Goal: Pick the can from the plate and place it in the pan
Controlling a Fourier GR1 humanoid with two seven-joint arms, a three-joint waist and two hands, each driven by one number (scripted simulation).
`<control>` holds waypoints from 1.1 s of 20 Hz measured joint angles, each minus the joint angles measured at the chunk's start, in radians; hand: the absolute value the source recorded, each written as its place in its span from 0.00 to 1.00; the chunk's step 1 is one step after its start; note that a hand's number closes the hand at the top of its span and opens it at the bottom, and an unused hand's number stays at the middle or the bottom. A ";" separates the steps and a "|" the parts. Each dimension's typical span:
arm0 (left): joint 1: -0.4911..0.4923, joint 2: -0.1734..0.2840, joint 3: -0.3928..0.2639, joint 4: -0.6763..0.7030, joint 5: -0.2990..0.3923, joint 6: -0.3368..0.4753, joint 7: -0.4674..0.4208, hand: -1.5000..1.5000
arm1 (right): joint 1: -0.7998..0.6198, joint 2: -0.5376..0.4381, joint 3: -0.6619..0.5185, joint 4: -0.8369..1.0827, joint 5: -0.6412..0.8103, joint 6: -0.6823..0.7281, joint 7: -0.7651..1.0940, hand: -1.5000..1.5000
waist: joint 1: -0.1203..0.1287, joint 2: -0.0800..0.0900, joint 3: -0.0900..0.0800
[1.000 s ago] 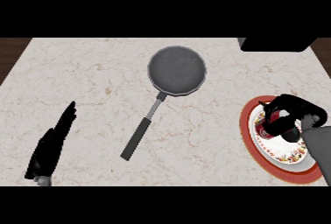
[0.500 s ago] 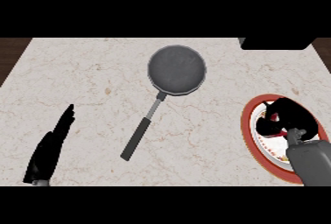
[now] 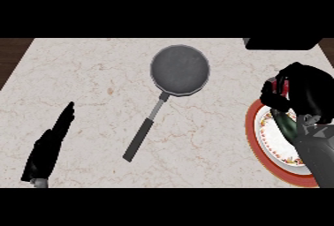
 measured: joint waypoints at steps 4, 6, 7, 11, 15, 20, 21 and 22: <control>-0.011 -0.020 -0.011 0.017 -0.022 0.010 -0.006 0.50 | -0.123 0.050 0.000 0.061 0.030 -0.031 -0.039 1.00 | 0.005 0.003 0.000; -0.016 -0.019 -0.005 0.027 -0.021 0.003 -0.011 0.50 | -0.185 0.091 -0.003 0.096 0.034 -0.042 -0.046 1.00 | 0.006 0.003 0.000; -0.013 -0.011 0.000 0.019 -0.017 -0.007 -0.008 0.50 | -0.213 0.111 -0.010 0.131 0.031 -0.058 -0.060 1.00 | 0.009 0.004 0.000; -0.027 -0.022 -0.007 0.025 -0.030 -0.004 -0.007 0.50 | -0.362 0.200 -0.043 0.321 0.014 -0.110 -0.105 1.00 | 0.021 0.008 0.000; -0.033 -0.034 -0.012 0.024 -0.033 -0.004 -0.005 0.50 | -0.472 0.283 -0.089 0.543 -0.001 -0.204 -0.167 1.00 | 0.031 0.012 0.001; -0.042 -0.030 -0.008 0.024 -0.026 -0.024 -0.006 0.50 | -0.601 0.353 -0.161 0.816 -0.034 -0.296 -0.252 1.00 | 0.047 0.019 0.001; -0.044 -0.032 -0.012 0.022 -0.030 -0.023 -0.006 0.50 | -0.615 0.369 -0.170 0.866 -0.036 -0.320 -0.268 1.00 | 0.051 0.021 0.001; -0.046 -0.036 -0.017 0.019 -0.034 -0.021 -0.001 0.50 | -0.629 0.374 -0.182 0.918 -0.039 -0.333 -0.286 1.00 | 0.055 0.023 0.001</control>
